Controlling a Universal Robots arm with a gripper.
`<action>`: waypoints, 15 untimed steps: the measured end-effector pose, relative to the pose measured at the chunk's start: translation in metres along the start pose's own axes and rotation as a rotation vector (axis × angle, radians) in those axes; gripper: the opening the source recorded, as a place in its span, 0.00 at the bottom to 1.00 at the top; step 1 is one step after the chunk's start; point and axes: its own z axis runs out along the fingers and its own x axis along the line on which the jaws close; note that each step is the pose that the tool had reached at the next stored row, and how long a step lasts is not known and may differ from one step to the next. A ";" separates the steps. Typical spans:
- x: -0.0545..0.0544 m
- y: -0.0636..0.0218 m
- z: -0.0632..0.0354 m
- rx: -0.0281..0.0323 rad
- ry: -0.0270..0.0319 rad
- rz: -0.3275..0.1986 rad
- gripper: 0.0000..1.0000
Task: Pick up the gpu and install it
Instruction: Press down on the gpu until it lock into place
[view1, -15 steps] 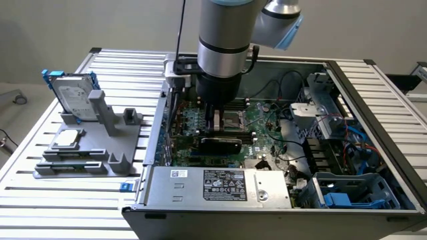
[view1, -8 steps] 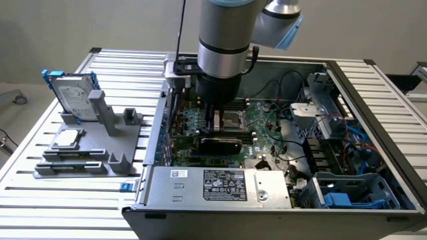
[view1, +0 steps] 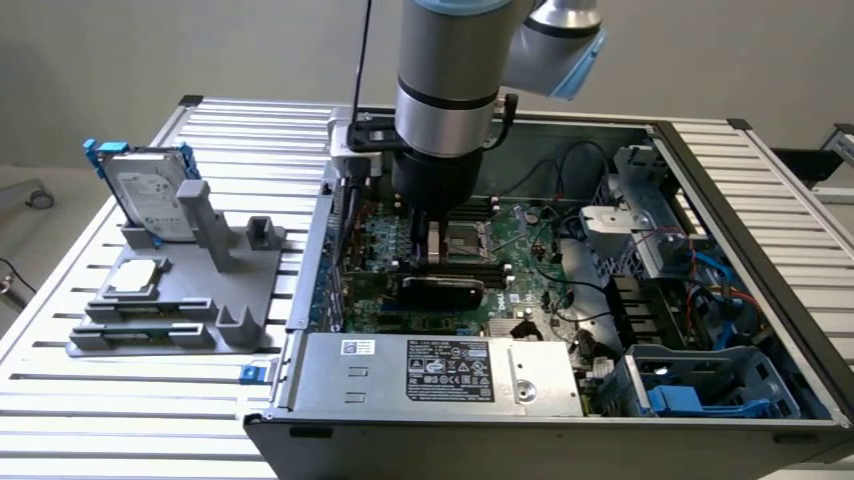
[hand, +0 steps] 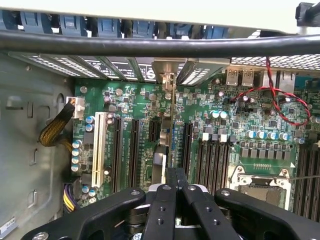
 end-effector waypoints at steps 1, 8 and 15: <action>0.000 0.0000 0.0003 -0.0001 0.0001 0.000 0.11; 0.000 0.0000 0.0017 0.0012 0.0006 -0.002 0.11; 0.000 0.0008 -0.0149 0.0015 0.0001 -0.002 0.11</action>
